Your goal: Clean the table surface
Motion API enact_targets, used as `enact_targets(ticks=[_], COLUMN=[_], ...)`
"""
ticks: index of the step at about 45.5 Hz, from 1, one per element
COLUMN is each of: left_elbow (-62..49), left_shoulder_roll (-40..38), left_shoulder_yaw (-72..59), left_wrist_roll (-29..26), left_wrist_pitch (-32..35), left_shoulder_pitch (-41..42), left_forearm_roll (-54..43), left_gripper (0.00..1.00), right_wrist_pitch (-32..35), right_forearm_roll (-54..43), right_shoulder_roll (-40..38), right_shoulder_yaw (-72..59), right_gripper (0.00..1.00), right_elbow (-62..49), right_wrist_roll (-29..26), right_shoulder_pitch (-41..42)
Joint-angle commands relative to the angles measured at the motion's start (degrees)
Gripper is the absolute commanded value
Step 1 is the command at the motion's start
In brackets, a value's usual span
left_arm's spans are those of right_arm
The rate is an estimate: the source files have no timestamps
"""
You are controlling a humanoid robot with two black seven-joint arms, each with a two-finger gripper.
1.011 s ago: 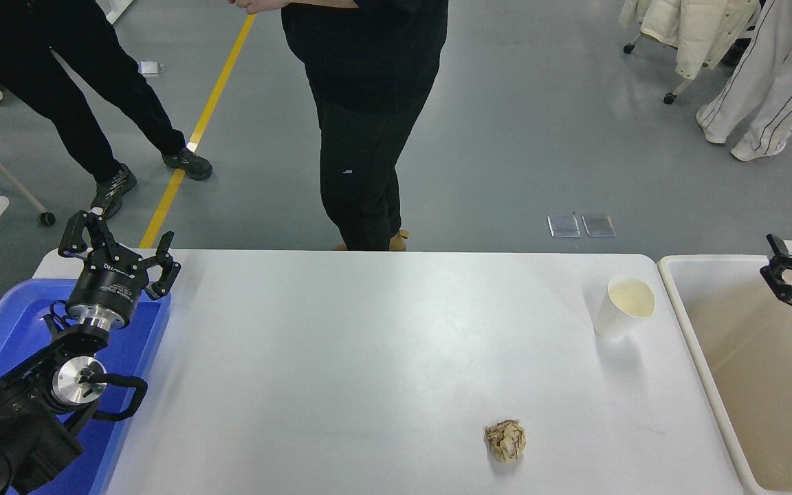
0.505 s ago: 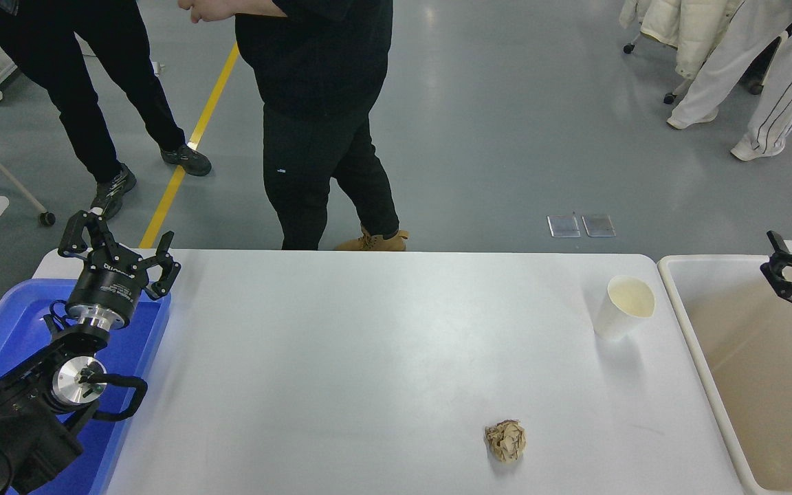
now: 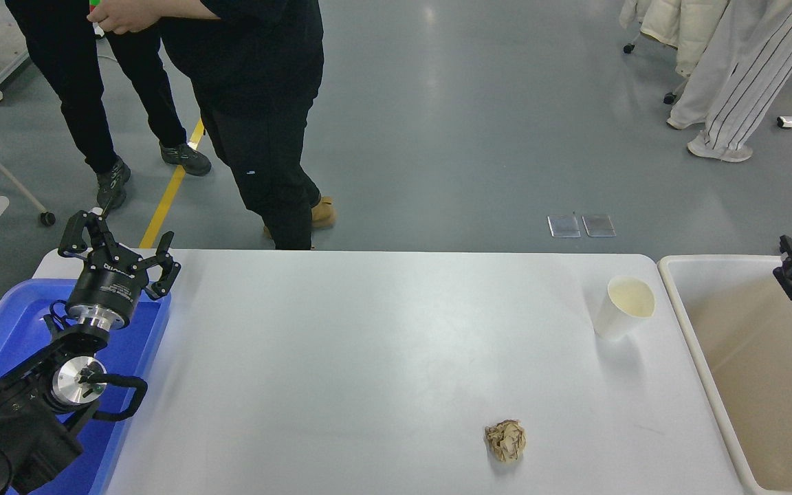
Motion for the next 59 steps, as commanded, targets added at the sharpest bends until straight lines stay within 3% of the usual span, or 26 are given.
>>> enact_targets(ticks=[1, 18, 37, 48, 59], left_elbow=[0.0, 0.0, 0.0, 0.0, 0.0], left_shoulder_roll=[0.0, 0.0, 0.0, 0.0, 0.0], left_shoulder_yaw=[0.0, 0.0, 0.0, 0.0, 0.0], left_wrist_roll=[0.0, 0.0, 0.0, 0.0, 0.0], left_wrist_pitch=[0.0, 0.0, 0.0, 0.0, 0.0], left_shoulder_pitch=[0.0, 0.0, 0.0, 0.0, 0.0], left_forearm_roll=[0.0, 0.0, 0.0, -0.1, 0.0], left_gripper=[1.00, 1.00, 1.00, 1.00, 1.00], right_wrist_pitch=[0.1, 0.1, 0.1, 0.1, 0.0], right_forearm_roll=[-0.2, -2.5, -34.1, -36.8, -50.0], right_shoulder_roll=[-0.6, -10.4, -12.2, -12.2, -11.5], right_shoulder_yaw=[-0.3, -19.0, -44.9, -60.2, -65.9], right_gripper=[0.99, 0.99, 0.99, 0.99, 0.99], right_elbow=[0.4, 0.6, 0.7, 5.0, 10.8], right_wrist_roll=[-0.1, 0.0, 0.1, 0.4, 2.2], right_shoulder_pitch=[0.4, 8.1, 26.1, 36.8, 40.4])
